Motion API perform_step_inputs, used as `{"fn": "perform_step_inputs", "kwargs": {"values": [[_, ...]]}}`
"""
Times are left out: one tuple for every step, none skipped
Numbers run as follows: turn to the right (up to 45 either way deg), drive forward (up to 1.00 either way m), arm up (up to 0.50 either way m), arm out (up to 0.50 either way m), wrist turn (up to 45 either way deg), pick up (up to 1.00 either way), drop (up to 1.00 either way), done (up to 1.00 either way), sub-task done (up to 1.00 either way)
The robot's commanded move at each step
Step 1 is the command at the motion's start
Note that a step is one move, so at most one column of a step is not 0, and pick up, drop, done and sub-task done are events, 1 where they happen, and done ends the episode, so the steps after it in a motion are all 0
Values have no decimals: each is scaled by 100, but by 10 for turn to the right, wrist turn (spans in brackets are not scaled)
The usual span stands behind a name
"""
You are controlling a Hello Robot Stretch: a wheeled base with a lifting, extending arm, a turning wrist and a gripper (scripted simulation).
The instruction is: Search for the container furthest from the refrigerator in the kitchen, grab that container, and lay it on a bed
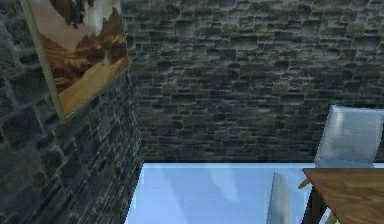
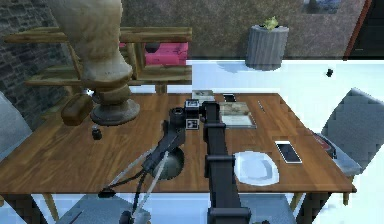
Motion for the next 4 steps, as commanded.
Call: {"fn": "perform_step_inputs", "kwargs": {"values": [[0,0,0,0,450,0,0,0,0],[0,0,0,0,450,0,0,0,0],[0,0,0,0,270,0,0,0,0],[0,0,-30,0,0,0,0,0,0]]}}
